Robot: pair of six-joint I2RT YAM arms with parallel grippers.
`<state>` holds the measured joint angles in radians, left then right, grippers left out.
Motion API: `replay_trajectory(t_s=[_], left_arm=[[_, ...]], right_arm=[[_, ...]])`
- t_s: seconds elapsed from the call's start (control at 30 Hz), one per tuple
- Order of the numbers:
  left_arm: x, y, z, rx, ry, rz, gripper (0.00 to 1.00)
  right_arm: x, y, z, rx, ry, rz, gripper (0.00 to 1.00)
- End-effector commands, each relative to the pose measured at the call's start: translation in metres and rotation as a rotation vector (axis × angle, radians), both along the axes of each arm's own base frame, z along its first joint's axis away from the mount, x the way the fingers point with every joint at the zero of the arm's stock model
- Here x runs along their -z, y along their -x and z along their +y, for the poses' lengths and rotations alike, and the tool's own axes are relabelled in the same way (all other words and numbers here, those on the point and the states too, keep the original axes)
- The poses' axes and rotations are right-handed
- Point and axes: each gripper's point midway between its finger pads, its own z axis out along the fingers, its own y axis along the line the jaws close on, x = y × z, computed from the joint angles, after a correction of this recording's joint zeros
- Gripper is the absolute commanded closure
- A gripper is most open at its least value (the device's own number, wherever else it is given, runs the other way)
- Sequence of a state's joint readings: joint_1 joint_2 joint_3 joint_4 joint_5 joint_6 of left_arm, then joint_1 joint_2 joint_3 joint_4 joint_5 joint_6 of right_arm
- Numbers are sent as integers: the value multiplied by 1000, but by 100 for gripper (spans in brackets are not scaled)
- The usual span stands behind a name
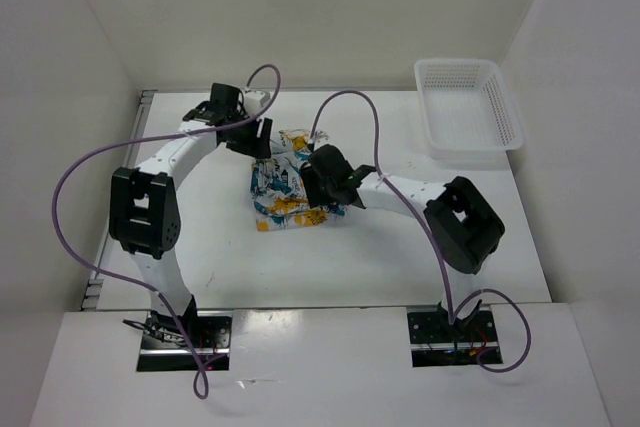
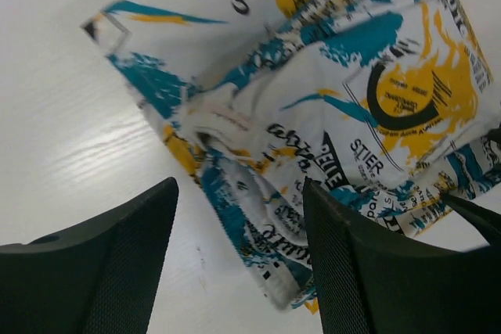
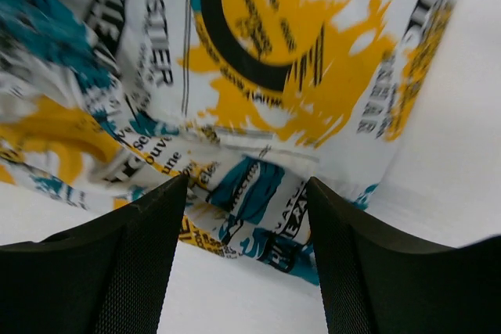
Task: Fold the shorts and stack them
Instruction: Fold the shorts
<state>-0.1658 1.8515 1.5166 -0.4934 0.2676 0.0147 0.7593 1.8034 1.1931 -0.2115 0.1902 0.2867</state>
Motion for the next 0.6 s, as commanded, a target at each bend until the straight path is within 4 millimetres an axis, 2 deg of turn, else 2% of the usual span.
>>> replay_trajectory(t_s=[0.0, 0.03, 0.07, 0.13, 0.17, 0.2, 0.23, 0.3, 0.33, 0.4, 0.53, 0.57], left_arm=[[25, 16, -25, 57, 26, 72, 27], [30, 14, -29, 60, 11, 66, 27], [45, 20, -31, 61, -12, 92, 27], [57, 17, -29, 40, -69, 80, 36], [61, 17, -26, 31, -84, 86, 40], [68, 14, -24, 22, -98, 90, 45], [73, 13, -18, 2, -128, 93, 55], [85, 9, -9, -24, -154, 105, 64], [81, 1, -4, -42, -158, 83, 69], [86, -6, -4, -48, -164, 78, 73], [75, -32, 0, -82, -175, 17, 73], [62, -42, -4, -78, -157, -16, 73]], right_arm=[[17, 13, 3, 13, -7, 64, 32], [21, 14, 3, 22, -7, 74, 33], [26, 16, 0, 23, 8, 89, 36], [38, 20, -3, 31, 29, 119, 46], [41, 24, -3, 31, 24, 136, 58], [46, 27, -6, 31, 33, 144, 65], [46, 29, -3, 28, 19, 157, 72], [58, 40, -5, 19, 18, 204, 86], [58, 40, -5, 19, 18, 204, 89], [65, 46, -7, 19, 20, 231, 96], [69, 51, -3, -11, 12, 256, 99], [65, 48, -1, -12, 5, 248, 99]])
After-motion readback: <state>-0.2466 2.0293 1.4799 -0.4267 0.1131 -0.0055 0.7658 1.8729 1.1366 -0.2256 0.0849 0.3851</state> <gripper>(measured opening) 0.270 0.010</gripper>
